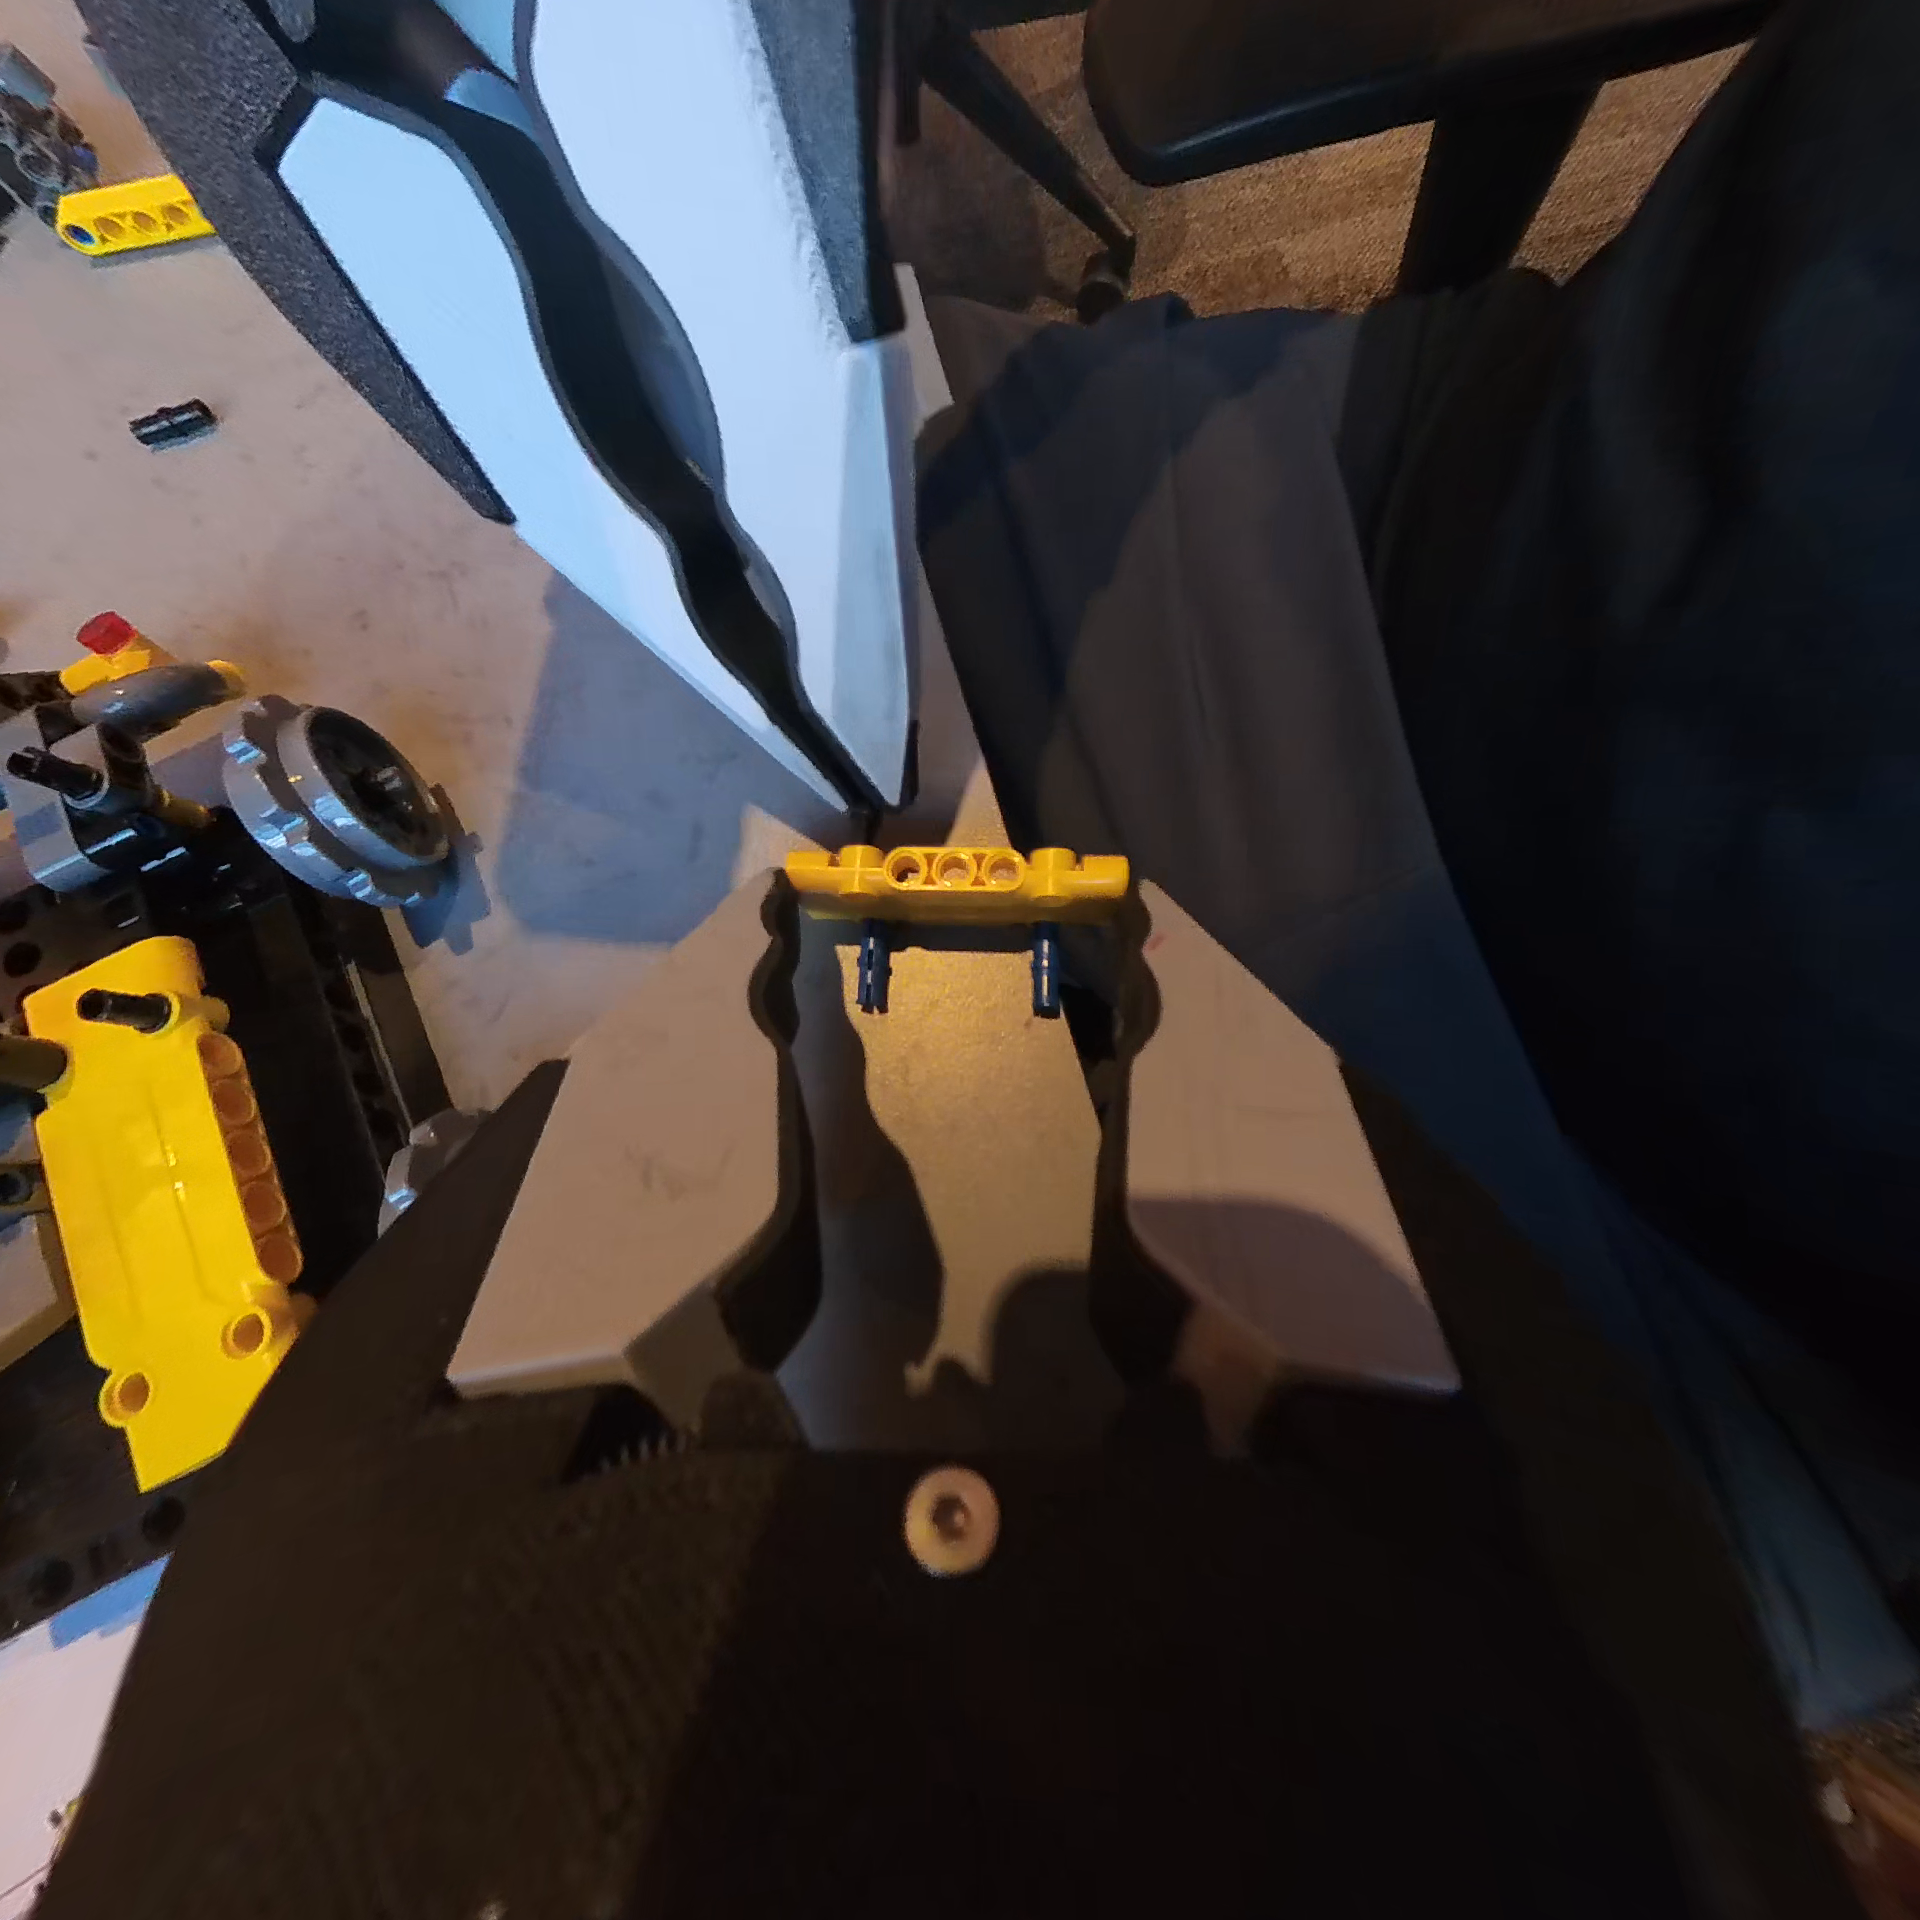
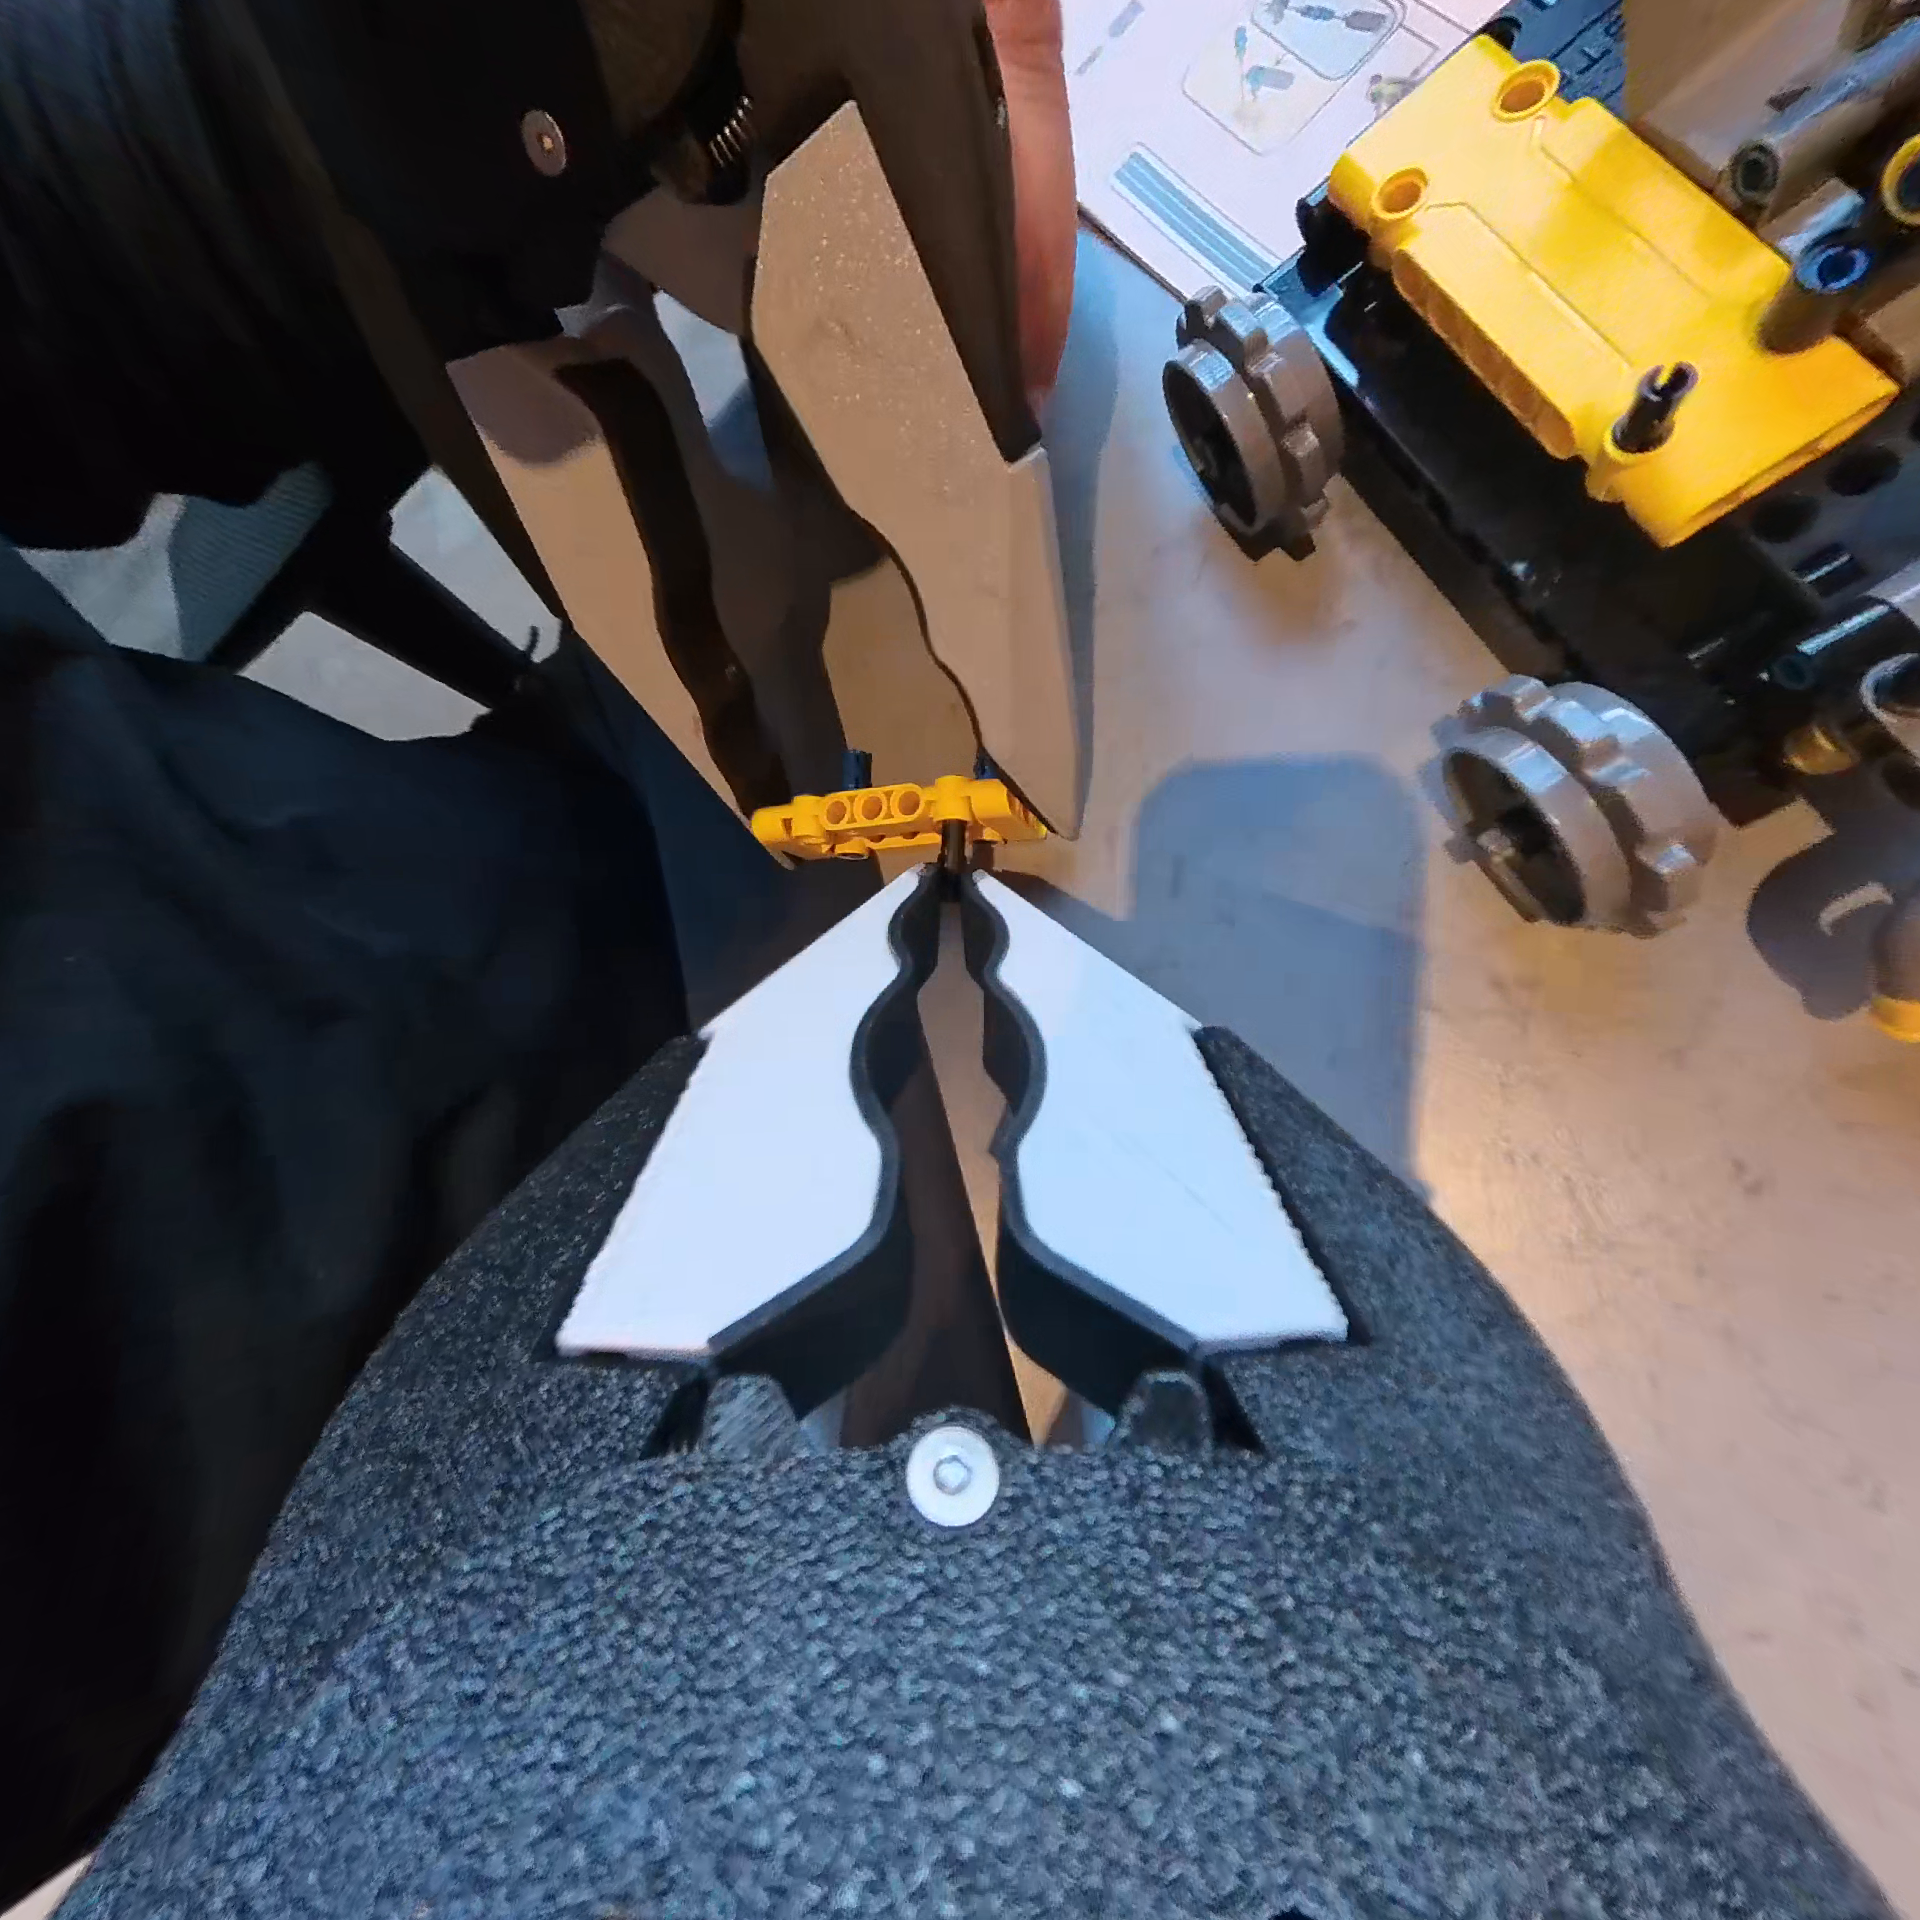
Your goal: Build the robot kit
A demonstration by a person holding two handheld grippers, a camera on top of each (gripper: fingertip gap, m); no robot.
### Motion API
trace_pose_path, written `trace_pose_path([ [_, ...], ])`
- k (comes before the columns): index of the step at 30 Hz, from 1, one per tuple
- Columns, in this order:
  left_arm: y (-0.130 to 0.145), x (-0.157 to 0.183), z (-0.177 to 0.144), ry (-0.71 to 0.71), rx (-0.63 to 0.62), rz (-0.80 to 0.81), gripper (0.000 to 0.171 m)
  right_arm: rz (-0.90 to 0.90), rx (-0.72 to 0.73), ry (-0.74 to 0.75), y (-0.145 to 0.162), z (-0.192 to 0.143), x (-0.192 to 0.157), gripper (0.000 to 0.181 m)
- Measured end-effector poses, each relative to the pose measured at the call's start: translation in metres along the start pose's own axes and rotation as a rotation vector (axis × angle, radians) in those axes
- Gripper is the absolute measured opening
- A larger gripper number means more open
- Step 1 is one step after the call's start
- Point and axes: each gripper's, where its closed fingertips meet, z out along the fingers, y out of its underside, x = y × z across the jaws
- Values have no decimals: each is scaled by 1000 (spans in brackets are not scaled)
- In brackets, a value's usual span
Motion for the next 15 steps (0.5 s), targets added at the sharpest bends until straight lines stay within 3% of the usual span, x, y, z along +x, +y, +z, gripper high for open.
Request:
trace_pose_path([
  [11, 0, 0, 0, 2, 8, 4, 60, 158, 72, -204, 0, 1, -3, 3],
  [15, 0, 0, 0, 7, 10, 3, 60, 100, 65, -156, -1, -2, -1, 3],
])
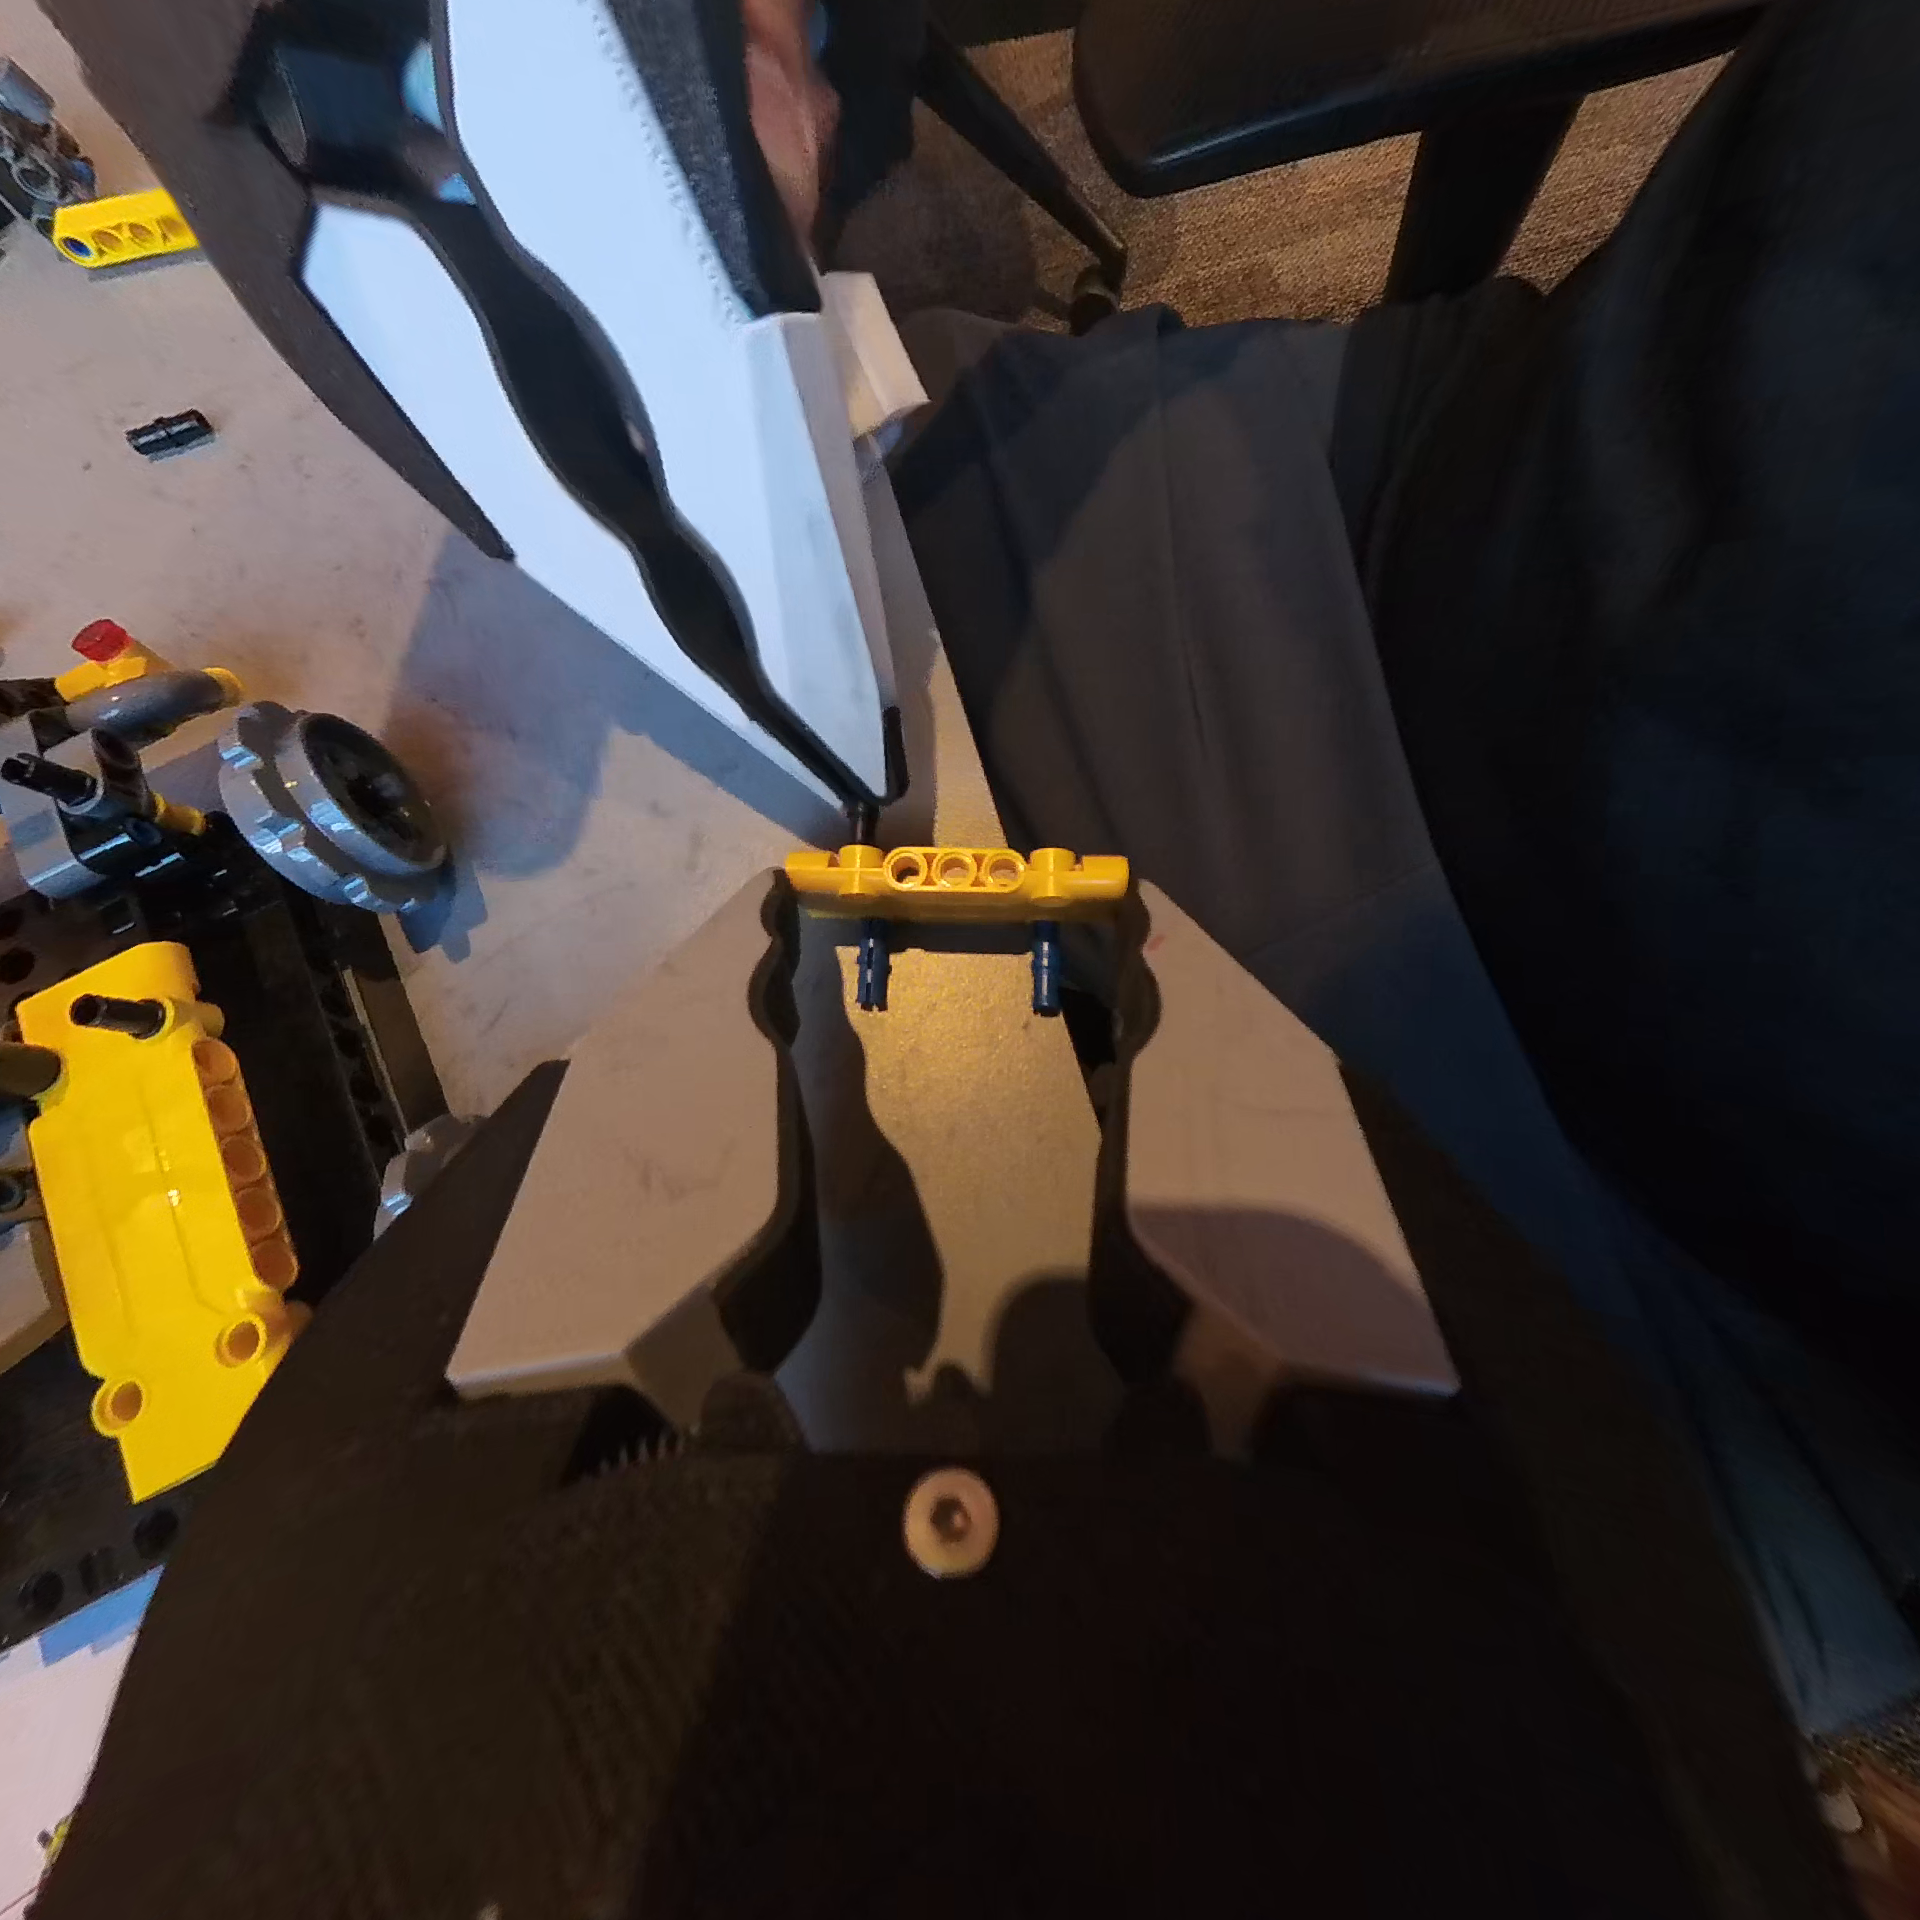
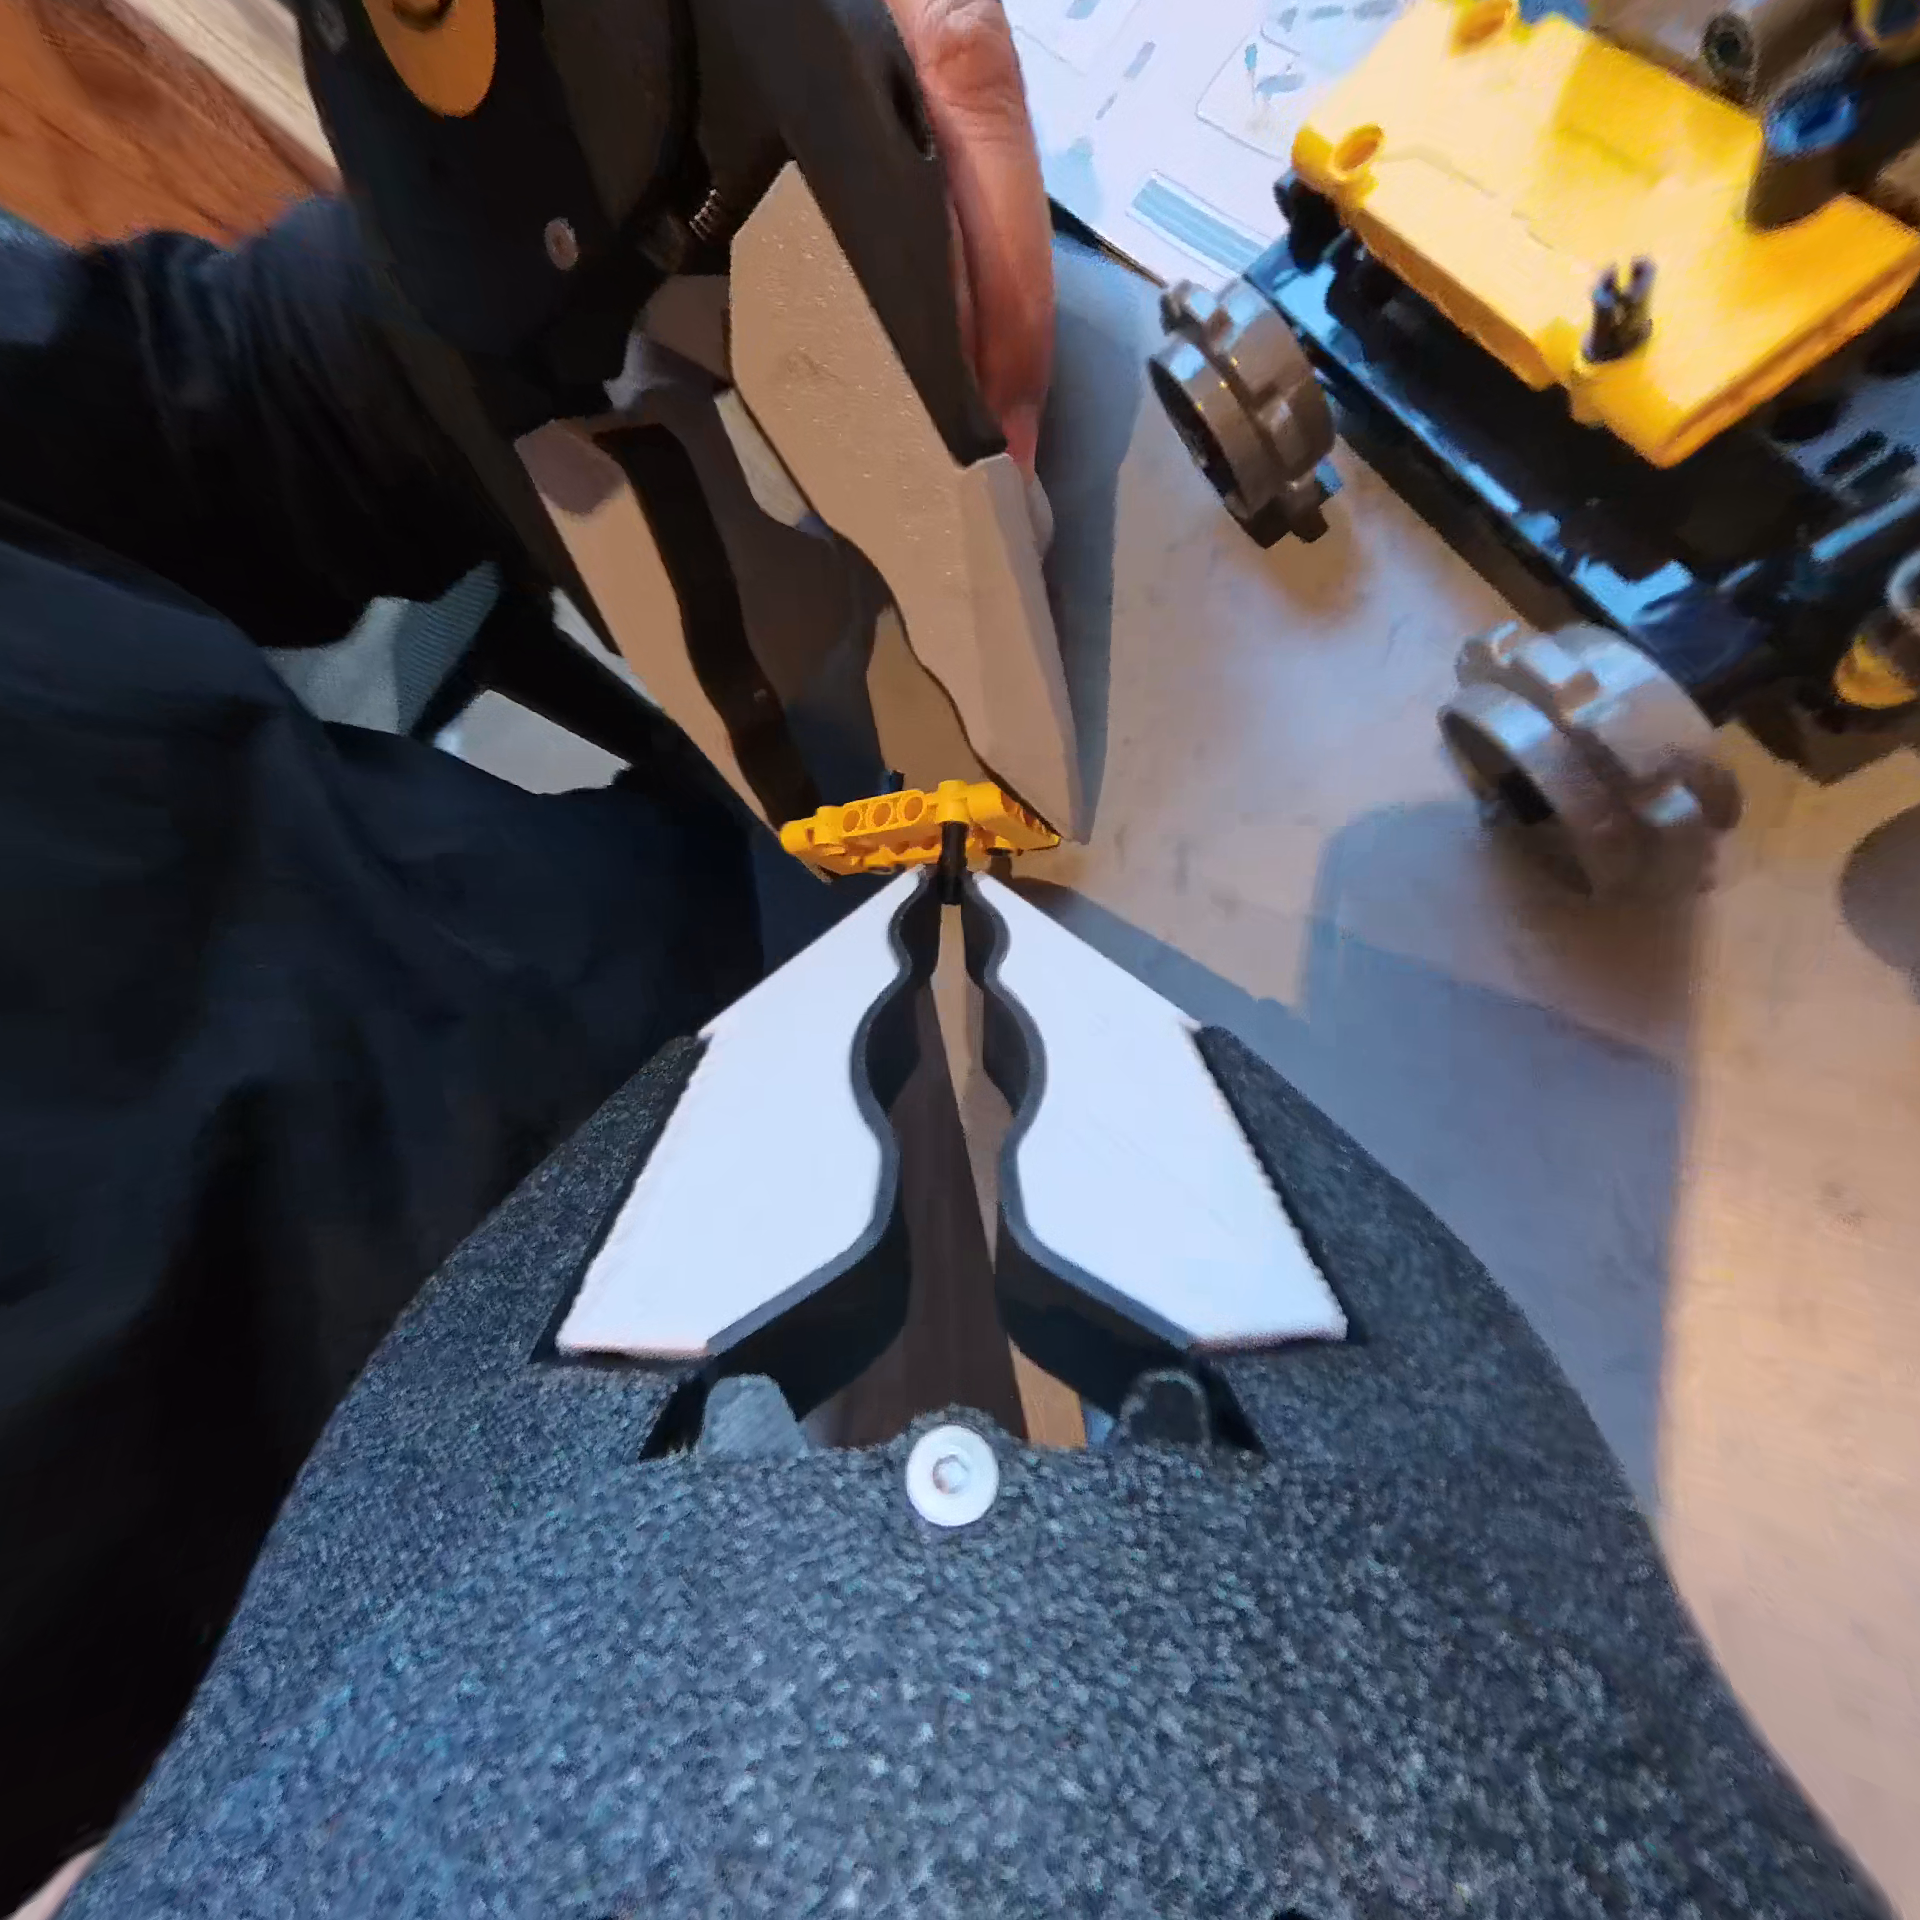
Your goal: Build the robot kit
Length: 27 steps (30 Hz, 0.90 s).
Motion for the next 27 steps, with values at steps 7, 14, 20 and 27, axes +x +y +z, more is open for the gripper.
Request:
trace_pose_path([
  [7, 0, 0, 0, -1, 6, -6, 60, -215, -81, 177, -1, 0, 3, 3],
  [14, -1, 1, 1, 7, 3, -3, 61, -317, -156, 265, 1, -1, 1, 3],
  [20, 2, -3, -2, -23, -19, -13, 60, -138, -92, 165, -2, 3, 4, 3],
  [27, 1, -2, 0, -17, -11, -11, 60, 15, -1, 3, 0, 3, 3, 3],
])
